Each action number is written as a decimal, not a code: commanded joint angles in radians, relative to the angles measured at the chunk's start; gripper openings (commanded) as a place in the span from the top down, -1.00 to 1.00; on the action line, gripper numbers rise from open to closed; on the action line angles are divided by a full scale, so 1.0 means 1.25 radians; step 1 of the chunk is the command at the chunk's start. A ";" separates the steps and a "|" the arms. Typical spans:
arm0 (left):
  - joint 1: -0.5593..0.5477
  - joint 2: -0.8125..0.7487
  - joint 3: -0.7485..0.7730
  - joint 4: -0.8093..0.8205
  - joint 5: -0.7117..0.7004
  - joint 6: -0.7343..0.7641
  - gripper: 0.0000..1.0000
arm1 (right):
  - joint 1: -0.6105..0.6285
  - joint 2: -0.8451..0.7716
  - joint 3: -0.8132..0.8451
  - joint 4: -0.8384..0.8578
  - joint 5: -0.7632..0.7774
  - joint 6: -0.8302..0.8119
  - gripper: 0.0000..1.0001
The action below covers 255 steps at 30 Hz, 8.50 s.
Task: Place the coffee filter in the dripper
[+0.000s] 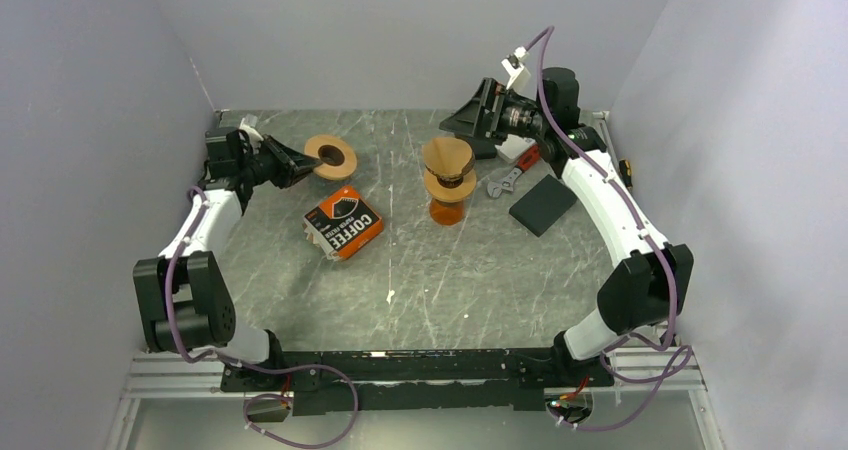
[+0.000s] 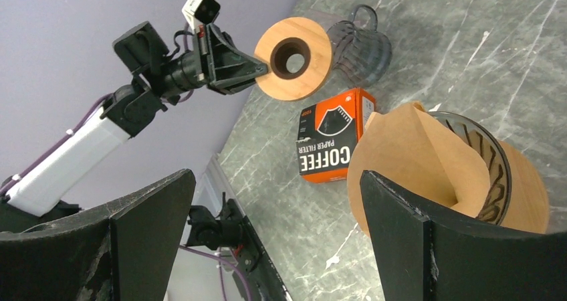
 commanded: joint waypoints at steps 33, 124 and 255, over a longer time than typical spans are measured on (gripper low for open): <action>0.048 0.248 0.129 0.096 0.011 0.032 1.00 | -0.009 0.008 -0.004 0.062 -0.052 0.030 -0.98; 0.116 0.445 0.359 -0.111 -0.177 0.153 0.23 | -0.061 0.031 -0.011 0.041 -0.062 0.008 -0.99; -0.650 -0.156 0.347 -0.295 -0.605 0.946 -0.99 | 0.281 0.297 0.526 -0.474 0.321 -0.341 1.00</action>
